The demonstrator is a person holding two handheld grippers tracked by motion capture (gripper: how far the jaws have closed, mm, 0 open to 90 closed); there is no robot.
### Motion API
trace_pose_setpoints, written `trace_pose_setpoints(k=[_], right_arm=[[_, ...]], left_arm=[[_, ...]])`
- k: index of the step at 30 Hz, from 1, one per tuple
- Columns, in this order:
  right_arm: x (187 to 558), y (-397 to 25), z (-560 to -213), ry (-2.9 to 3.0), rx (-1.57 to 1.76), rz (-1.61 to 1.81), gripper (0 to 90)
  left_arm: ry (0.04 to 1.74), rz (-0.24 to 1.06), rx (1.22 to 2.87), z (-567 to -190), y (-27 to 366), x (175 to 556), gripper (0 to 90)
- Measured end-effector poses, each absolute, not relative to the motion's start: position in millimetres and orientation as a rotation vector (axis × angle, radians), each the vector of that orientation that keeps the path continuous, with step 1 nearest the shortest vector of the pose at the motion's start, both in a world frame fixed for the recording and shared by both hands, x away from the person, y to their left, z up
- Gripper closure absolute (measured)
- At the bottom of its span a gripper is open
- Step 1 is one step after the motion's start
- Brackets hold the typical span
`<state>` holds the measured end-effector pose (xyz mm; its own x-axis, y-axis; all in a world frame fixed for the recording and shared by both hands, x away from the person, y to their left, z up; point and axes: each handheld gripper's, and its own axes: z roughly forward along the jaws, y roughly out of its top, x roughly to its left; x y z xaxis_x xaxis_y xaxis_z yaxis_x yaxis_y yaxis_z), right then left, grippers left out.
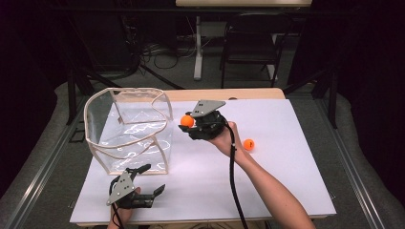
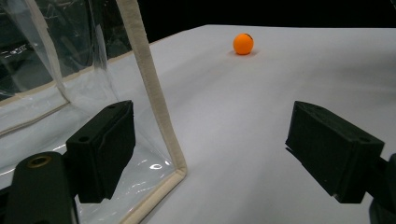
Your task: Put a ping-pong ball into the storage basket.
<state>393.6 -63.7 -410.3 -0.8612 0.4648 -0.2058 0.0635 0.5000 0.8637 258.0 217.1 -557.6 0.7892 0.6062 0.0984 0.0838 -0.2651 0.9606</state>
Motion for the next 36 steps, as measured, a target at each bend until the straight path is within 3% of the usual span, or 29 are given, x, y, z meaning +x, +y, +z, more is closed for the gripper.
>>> trace_pose_setpoints(k=[36], right_arm=[[408,-49,-382,2.333,0.403,1.288,50.9]], left_arm=[[0.540,0.550,1.788,-557,219,258,15.7]])
